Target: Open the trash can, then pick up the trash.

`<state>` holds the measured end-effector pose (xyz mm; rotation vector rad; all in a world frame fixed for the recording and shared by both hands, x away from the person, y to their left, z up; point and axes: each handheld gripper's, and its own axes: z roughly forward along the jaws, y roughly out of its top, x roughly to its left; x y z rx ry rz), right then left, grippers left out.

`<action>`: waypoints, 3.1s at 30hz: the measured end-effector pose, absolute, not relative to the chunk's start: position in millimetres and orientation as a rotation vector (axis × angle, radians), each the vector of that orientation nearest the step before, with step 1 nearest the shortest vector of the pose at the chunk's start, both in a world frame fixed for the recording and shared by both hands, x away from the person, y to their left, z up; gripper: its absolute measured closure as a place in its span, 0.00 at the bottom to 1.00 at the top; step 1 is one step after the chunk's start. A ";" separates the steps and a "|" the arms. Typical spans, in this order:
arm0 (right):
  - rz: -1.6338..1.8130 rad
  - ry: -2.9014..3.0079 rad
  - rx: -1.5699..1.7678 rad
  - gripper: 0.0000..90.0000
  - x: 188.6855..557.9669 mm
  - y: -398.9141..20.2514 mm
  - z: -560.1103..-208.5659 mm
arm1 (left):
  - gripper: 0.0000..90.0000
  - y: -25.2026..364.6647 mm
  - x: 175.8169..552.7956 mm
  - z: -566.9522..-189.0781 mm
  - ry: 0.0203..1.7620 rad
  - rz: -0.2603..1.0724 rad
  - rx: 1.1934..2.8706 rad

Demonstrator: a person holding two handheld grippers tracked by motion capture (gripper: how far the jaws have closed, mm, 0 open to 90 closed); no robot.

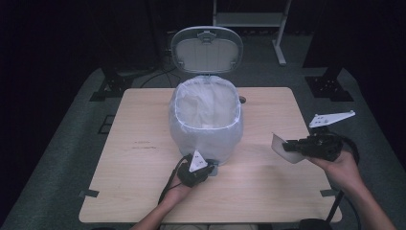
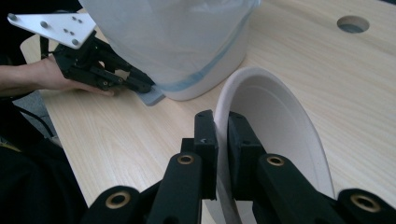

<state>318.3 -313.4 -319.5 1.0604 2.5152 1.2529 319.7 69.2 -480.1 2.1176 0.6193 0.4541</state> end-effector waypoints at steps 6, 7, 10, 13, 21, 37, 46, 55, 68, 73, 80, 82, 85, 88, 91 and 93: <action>1.253 2.515 1.034 0.93 319.0 -310.4 -304.2 | 0.87 69.2 319.7 -480.2 0.619 0.455 2.117; 1.257 2.516 1.032 0.93 319.2 -310.3 -301.9 | 0.87 69.2 319.6 -480.1 0.619 0.455 2.119; 1.270 2.509 1.028 0.93 319.8 -309.9 -295.2 | 0.87 69.0 319.5 -480.2 0.621 0.453 2.115; 1.283 2.502 1.027 0.93 320.4 -310.1 -289.1 | 0.87 69.0 319.5 -480.2 0.621 0.453 2.114; 1.287 2.494 1.009 0.93 321.5 -307.7 -274.8 | 0.87 69.0 319.4 -480.0 0.621 0.452 2.117; 1.286 2.497 0.950 0.93 325.1 -294.6 -247.5 | 0.87 69.1 319.5 -480.0 0.621 0.451 2.117; 1.284 2.502 0.908 0.93 326.4 -284.0 -229.7 | 0.87 69.3 319.9 -480.0 0.624 0.445 2.115; 1.283 2.506 0.858 0.93 328.2 -273.0 -212.3 | 0.87 69.3 319.9 -480.0 0.624 0.446 2.116; 1.292 2.513 0.826 0.93 330.4 -261.7 -193.3 | 0.87 69.5 320.3 -480.2 0.623 0.441 2.112; 1.284 2.518 0.803 0.93 330.7 -255.1 -184.8 | 0.87 69.6 320.3 -480.1 0.620 0.445 2.116; 1.261 2.527 0.763 0.93 329.8 -242.5 -172.8 | 0.87 69.6 320.3 -480.0 0.618 0.446 2.118; 1.260 2.529 0.760 0.93 330.0 -240.3 -170.4 | 0.87 69.5 320.1 -480.0 0.617 0.449 2.119; 1.256 2.529 0.746 0.93 330.2 -236.7 -167.7 | 0.87 69.6 320.2 -480.0 0.616 0.448 2.120; 1.259 2.530 0.732 0.93 329.2 -233.4 -163.8 | 0.87 69.6 320.3 -480.0 0.617 0.446 2.118; 1.266 2.527 0.728 0.93 329.2 -231.5 -161.0 | 0.87 69.5 320.4 -480.2 0.619 0.442 2.114; 1.263 2.528 0.723 0.93 329.5 -229.7 -158.8 | 0.87 69.5 320.4 -480.2 0.619 0.442 2.114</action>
